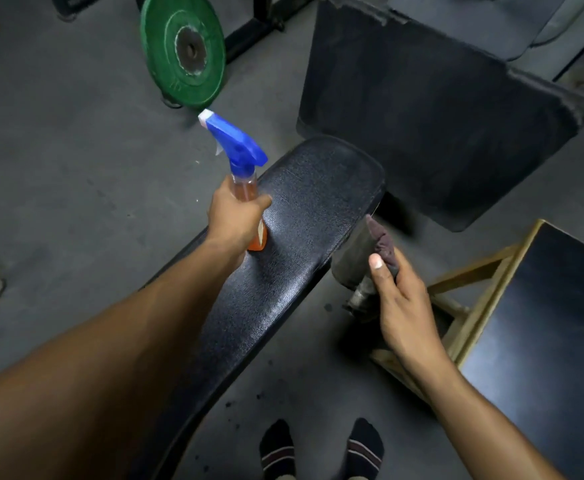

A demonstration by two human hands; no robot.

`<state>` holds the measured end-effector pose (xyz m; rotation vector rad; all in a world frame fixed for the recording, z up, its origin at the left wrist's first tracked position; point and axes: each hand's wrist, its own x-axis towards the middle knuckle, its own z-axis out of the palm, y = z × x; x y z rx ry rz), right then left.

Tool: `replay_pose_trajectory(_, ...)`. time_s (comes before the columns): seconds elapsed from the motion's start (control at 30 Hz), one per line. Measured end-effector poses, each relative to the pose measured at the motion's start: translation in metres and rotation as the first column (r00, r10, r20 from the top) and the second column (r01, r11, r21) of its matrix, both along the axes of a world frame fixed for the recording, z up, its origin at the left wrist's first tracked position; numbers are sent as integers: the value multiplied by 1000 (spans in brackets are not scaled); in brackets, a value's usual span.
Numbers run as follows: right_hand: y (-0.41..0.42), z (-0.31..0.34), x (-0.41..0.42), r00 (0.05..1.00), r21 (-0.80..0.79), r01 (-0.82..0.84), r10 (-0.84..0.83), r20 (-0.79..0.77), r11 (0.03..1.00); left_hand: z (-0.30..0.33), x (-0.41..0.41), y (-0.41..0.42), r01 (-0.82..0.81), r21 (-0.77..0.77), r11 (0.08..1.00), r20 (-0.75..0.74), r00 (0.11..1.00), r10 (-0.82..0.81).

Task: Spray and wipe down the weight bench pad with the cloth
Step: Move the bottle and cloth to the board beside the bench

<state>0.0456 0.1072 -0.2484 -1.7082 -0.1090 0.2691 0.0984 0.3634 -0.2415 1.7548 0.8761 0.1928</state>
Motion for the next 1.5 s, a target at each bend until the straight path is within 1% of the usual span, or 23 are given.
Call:
replay_pose_trajectory(0.13, 1, 4, -24, 992, 137, 92, -78, -101, 986, 5, -16, 0, 69, -72, 995, 26, 997, -68)
replay_pose_trajectory(0.2, -2, 11, -37, 979, 180, 150, -120, -164, 972, 15, -28, -11, 116, -96, 989, 30, 993, -113)
replay_pose_trajectory(0.3, -16, 23, -54, 949, 206, 250, -196, -248, 946, 37, -48, -42, 194, -154, 969, 35, 981, -191)
replay_pose_trajectory(0.4, -41, 37, -72, 898, 228, 368, -281, -339, 901, 64, -63, -85, 260, -195, 946, 56, 966, -254)
replay_pose_trajectory(0.5, -74, 54, -89, 878, 234, 424, -334, -342, 875, 88, -71, -133, 323, -241, 915, 130, 945, -300)
replay_pose_trajectory(0.57, -100, 68, -97, 878, 191, 442, -379, -293, 876, 103, -72, -167, 376, -270, 886, 182, 924, -337)
replay_pose_trajectory(0.63, -129, 83, -101, 868, 125, 480, -450, -209, 868, 114, -73, -203, 427, -274, 862, 234, 899, -372)
replay_pose_trajectory(0.7, -164, 95, -105, 830, 15, 548, -541, -133, 837, 124, -72, -240, 483, -263, 835, 261, 869, -420)
replay_pose_trajectory(0.77, -198, 101, -107, 781, -148, 612, -623, -48, 777, 126, -70, -276, 517, -266, 814, 271, 850, -451)
replay_pose_trajectory(0.8, -215, 102, -107, 774, -246, 613, -633, -3, 751, 126, -69, -292, 524, -264, 810, 267, 847, -461)
replay_pose_trajectory(0.9, -257, 97, -108, 822, -491, 519, -567, 62, 699, 117, -66, -337, 540, -261, 800, 233, 840, -491)
replay_pose_trajectory(0.97, -278, 88, -105, 890, -656, 409, -436, 134, 634, 110, -65, -362, 546, -256, 797, 229, 836, -499)
replay_pose_trajectory(1.0, -285, 80, -105, 929, -735, 322, -348, 124, 596, 105, -64, -372, 544, -250, 801, 227, 837, -497)
replay_pose_trajectory(1.03, -292, 69, -105, 967, -814, 189, -247, 58, 550, 102, -65, -380, 544, -238, 805, 224, 837, -500)
replay_pose_trajectory(1.07, -296, 55, -108, 988, -872, 38, -147, -39, 487, 98, -66, -388, 546, -225, 807, 216, 836, -505)
replay_pose_trajectory(1.1, -299, 38, -113, 990, -904, -92, -62, -129, 417, 94, -68, -393, 550, -211, 808, 209, 833, -513)
replay_pose_trajectory(1.13, -300, 21, -118, 983, -917, -169, 1, -181, 362, 91, -70, -397, 560, -194, 806, 201, 826, -526)
replay_pose_trajectory(1.17, -301, 8, -124, 979, -923, -200, 38, -199, 330, 88, -73, -399, 575, -166, 801, 193, 816, -546)
replay_pose_trajectory(1.2, -300, 0, -128, 980, -927, -197, 50, -191, 320, 86, -74, -401, 594, -132, 794, 189, 801, -568)
replay_pose_trajectory(1.3, -297, -13, -131, 988, -930, -155, 28, -154, 333, 83, -79, -403, 644, -64, 762, 174, 760, -627)
replay_pose_trajectory(1.4, -296, -16, -131, 995, -933, -103, 21, -103, 346, 80, -84, -404, 648, -68, 758, 176, 756, -631)
replay_pose_trajectory(1.5, -299, -22, -133, 996, -933, -86, 41, -76, 350, 78, -90, -403, 642, -95, 761, 189, 762, -619)
